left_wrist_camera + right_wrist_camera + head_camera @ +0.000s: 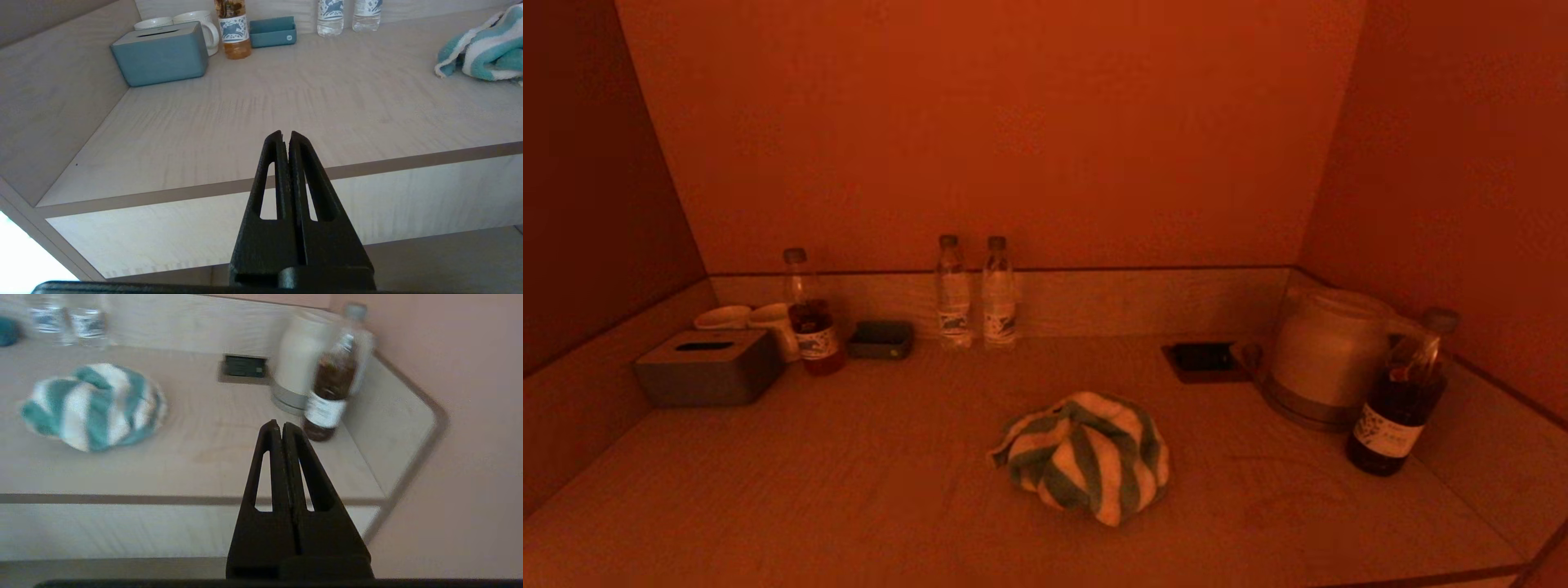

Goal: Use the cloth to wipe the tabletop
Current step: Pick up the tablecloth

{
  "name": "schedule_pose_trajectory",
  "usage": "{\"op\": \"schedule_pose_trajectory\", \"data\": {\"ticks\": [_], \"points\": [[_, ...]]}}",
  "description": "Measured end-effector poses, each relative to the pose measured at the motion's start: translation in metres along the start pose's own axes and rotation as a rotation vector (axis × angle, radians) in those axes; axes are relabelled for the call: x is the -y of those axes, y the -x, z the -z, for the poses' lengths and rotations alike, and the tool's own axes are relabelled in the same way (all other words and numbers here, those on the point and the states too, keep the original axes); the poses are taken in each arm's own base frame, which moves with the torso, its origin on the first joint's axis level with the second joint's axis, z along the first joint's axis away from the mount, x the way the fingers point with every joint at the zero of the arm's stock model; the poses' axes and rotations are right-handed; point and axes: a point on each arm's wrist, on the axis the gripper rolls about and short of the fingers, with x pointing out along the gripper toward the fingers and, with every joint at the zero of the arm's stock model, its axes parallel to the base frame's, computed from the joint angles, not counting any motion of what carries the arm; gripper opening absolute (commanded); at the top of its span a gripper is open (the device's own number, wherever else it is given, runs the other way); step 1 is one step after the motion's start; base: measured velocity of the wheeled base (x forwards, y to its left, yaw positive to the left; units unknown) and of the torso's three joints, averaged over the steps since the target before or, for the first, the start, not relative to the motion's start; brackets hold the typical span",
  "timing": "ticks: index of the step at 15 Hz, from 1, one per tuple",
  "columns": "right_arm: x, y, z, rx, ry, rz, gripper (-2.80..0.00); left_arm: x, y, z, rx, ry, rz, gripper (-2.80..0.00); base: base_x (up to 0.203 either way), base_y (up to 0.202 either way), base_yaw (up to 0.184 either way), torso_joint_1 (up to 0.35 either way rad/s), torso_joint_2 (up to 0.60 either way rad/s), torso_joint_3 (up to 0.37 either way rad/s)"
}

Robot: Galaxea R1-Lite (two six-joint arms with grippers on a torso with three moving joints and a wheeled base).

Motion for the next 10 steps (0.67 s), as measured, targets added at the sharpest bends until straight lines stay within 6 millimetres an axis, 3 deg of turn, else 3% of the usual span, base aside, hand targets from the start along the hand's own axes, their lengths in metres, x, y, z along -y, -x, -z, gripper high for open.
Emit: {"op": "schedule_pose_trajectory", "data": {"ticks": [3,6,8,10], "points": [[0.002,-0.045,-0.030,-0.132,-0.035,-0.076,-2.80,0.000,0.000,0.000,0.000,0.000,-0.001,-2.80,0.000,0.000,0.000,0.000,0.00,0.000],[-0.001,-0.136,-0.050,-0.361,-0.091,-0.164,-2.80,0.000,0.000,0.000,0.000,0.000,0.000,-2.80,0.000,0.000,0.000,0.000,0.00,0.000],[-0.008,-0.205,-0.052,-0.476,-0.137,-0.215,-2.80,0.000,0.000,0.000,0.000,0.000,-0.001,-2.80,0.000,0.000,0.000,0.000,0.00,0.000],[-0.016,-0.257,-0.051,-0.512,-0.182,-0.255,-2.80,0.000,0.000,0.000,0.000,0.000,0.000,-2.80,0.000,0.000,0.000,0.000,0.00,0.000]]}}
